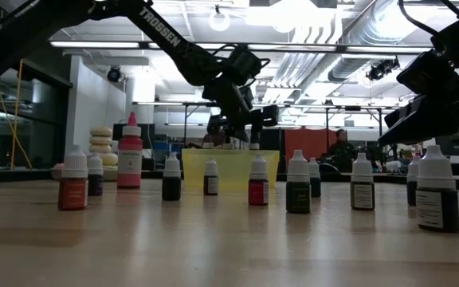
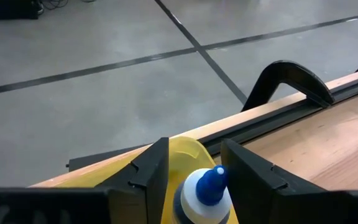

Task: Pick & Place food coloring
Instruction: Put the large blue food coloring bottle into the yellow bin, then put the large pink food coloring bottle into the yellow bin

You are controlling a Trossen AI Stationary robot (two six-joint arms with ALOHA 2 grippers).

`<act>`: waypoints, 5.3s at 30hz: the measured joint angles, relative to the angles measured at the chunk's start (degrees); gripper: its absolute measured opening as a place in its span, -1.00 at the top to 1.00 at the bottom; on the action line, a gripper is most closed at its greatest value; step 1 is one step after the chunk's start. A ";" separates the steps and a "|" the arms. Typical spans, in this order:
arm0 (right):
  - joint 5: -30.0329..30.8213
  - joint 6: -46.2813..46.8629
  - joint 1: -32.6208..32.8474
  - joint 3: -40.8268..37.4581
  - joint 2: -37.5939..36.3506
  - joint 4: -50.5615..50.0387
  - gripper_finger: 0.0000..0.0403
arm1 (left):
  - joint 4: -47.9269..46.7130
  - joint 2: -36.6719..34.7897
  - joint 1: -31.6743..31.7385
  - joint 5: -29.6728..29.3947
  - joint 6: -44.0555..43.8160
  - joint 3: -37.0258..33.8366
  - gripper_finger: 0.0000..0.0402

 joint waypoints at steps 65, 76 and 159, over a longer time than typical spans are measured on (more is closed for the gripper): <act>-0.01 0.00 0.01 -0.02 -0.02 -0.02 1.00 | -91.77 -29.51 -8.21 42.11 40.54 18.79 0.28; -0.01 0.00 0.01 -0.02 -0.01 -0.01 1.00 | -73.26 -45.68 -10.68 39.82 38.58 -13.49 0.16; 0.01 0.00 0.02 -0.01 -0.02 0.00 1.00 | -47.98 -44.78 -10.88 35.69 35.38 -37.28 0.52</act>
